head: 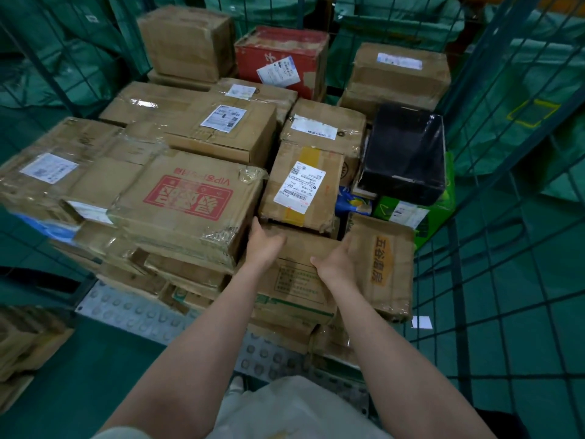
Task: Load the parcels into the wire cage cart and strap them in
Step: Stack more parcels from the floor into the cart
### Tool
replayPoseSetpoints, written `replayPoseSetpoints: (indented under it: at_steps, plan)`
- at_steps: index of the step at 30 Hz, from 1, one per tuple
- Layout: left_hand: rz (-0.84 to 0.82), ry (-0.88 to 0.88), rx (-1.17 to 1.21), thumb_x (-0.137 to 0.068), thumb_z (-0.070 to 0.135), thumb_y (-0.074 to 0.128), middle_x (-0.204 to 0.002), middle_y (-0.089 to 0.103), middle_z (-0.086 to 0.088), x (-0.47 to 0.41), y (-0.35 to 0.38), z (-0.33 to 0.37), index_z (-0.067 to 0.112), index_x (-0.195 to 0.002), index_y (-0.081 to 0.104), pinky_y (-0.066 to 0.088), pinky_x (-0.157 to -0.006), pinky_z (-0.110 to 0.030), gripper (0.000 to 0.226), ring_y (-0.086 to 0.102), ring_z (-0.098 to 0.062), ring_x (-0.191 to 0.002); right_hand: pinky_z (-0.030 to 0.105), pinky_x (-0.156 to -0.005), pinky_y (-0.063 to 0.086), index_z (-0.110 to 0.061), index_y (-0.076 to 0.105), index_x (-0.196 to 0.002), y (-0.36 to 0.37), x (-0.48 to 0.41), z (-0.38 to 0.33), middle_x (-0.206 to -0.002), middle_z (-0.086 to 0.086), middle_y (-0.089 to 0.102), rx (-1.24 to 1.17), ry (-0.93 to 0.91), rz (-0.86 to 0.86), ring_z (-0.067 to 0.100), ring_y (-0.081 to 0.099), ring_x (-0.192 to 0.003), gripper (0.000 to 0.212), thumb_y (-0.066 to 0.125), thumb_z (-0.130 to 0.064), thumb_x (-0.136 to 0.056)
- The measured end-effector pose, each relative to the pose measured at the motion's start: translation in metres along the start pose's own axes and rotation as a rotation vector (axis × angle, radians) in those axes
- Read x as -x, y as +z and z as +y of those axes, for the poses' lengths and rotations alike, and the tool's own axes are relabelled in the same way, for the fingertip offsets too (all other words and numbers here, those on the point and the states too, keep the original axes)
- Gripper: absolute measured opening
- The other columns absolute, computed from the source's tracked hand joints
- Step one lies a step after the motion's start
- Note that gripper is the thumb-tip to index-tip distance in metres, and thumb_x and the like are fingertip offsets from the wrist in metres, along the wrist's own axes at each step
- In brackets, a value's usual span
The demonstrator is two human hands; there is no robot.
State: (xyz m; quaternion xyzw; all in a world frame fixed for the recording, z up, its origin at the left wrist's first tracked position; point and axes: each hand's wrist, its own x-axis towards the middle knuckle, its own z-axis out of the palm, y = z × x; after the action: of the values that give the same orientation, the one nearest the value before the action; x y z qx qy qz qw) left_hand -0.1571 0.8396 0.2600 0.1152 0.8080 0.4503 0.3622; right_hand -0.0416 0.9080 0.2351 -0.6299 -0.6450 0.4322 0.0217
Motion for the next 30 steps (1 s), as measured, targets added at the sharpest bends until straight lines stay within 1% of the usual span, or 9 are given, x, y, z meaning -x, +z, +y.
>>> replayPoseSetpoints:
  at_steps: [2, 5, 9, 12, 16, 19, 22, 25, 30]
  plan:
    - [0.041, 0.017, 0.021, -0.089, 0.015, 0.055, -0.150, 0.034, -0.008, 0.004, -0.006, 0.003, 0.013, -0.152, 0.010, 0.031, -0.103, -0.030, 0.077, 0.035, -0.025, -0.135, 0.048, -0.108, 0.035, -0.024, 0.005, -0.150, 0.000, 0.008, -0.016, -0.155, 0.010, 0.013, 0.081, -0.131, 0.128, 0.032, 0.028, -0.138, 0.084, 0.060, -0.017, -0.087]
    - [0.098, 0.041, 0.073, -0.087, 0.010, 0.054, -0.143, 0.044, -0.008, 0.010, -0.017, 0.006, 0.010, -0.147, 0.028, 0.034, -0.103, -0.026, 0.065, 0.043, -0.023, -0.129, 0.042, -0.100, 0.040, -0.017, 0.032, -0.137, 0.000, 0.020, -0.040, -0.141, 0.009, 0.032, 0.023, -0.320, 0.225, 0.028, 0.038, -0.127, 0.056, 0.058, -0.013, -0.088]
    - [0.123, 0.076, 0.163, -0.087, 0.006, 0.053, -0.112, 0.064, -0.008, 0.025, -0.031, 0.009, 0.010, -0.126, 0.057, 0.047, -0.081, -0.026, 0.039, 0.060, -0.020, -0.094, 0.029, -0.082, 0.042, -0.015, 0.048, -0.115, 0.012, 0.033, -0.058, -0.117, 0.004, 0.053, -0.241, -0.344, 0.010, 0.024, 0.053, -0.108, 0.028, 0.057, -0.012, -0.089]
    - [0.161, 0.095, 0.307, -0.087, 0.004, 0.055, -0.090, 0.064, -0.006, 0.038, -0.053, 0.009, 0.008, -0.112, 0.061, 0.046, -0.058, -0.021, 0.025, 0.056, -0.011, -0.067, 0.025, -0.076, 0.040, -0.011, 0.055, -0.110, 0.026, 0.049, -0.072, -0.097, 0.001, 0.057, -0.324, -0.360, -0.085, 0.022, 0.057, -0.095, 0.022, 0.056, -0.011, -0.088]
    - [0.307, 0.096, 0.426, -0.090, 0.003, 0.046, -0.096, 0.061, -0.004, 0.054, -0.098, -0.004, 0.017, -0.102, 0.057, 0.038, -0.056, -0.018, 0.021, 0.054, -0.009, -0.072, 0.033, -0.079, 0.047, -0.018, 0.058, -0.090, 0.058, 0.079, -0.091, -0.091, 0.000, 0.061, -0.347, -0.439, -0.238, 0.022, 0.060, -0.090, 0.009, 0.055, -0.010, -0.087]
    - [0.426, 0.049, 0.495, -0.091, 0.006, 0.047, -0.094, 0.062, -0.005, 0.065, -0.132, -0.025, 0.020, -0.094, 0.057, 0.042, -0.064, -0.022, 0.018, 0.057, -0.016, -0.082, 0.034, -0.075, 0.047, -0.024, 0.059, -0.078, 0.089, 0.103, -0.105, -0.088, 0.005, 0.065, -0.275, -0.463, -0.428, 0.024, 0.062, -0.081, 0.020, 0.053, -0.008, -0.088]
    - [0.530, -0.003, 0.574, -0.091, 0.006, 0.053, -0.085, 0.064, -0.003, 0.077, -0.164, -0.049, 0.017, -0.097, 0.059, 0.043, -0.058, -0.020, 0.014, 0.055, -0.014, -0.068, 0.026, -0.058, 0.045, -0.014, 0.060, -0.085, 0.118, 0.128, -0.113, -0.074, 0.007, 0.060, -0.268, -0.451, -0.574, 0.018, 0.057, -0.059, 0.016, 0.050, -0.004, -0.090]
    - [0.609, -0.030, 0.628, -0.091, 0.008, 0.056, -0.081, 0.061, -0.003, 0.097, -0.203, -0.077, 0.010, -0.108, 0.060, 0.043, -0.049, -0.014, 0.018, 0.055, -0.011, -0.064, 0.014, -0.035, 0.035, -0.014, 0.057, -0.074, 0.154, 0.156, -0.120, -0.066, 0.007, 0.055, -0.270, -0.424, -0.668, 0.010, 0.052, -0.041, 0.024, 0.048, 0.002, -0.090]
    - [0.705, -0.092, 0.655, -0.093, 0.011, 0.048, -0.096, 0.062, -0.001, 0.125, -0.271, -0.128, 0.015, -0.105, 0.058, 0.040, -0.059, -0.022, 0.016, 0.055, -0.006, -0.068, 0.018, -0.045, 0.038, -0.015, 0.057, -0.093, 0.215, 0.213, -0.126, -0.070, 0.005, 0.058, -0.179, -0.387, -0.778, 0.011, 0.051, -0.046, 0.011, 0.049, -0.006, -0.092]
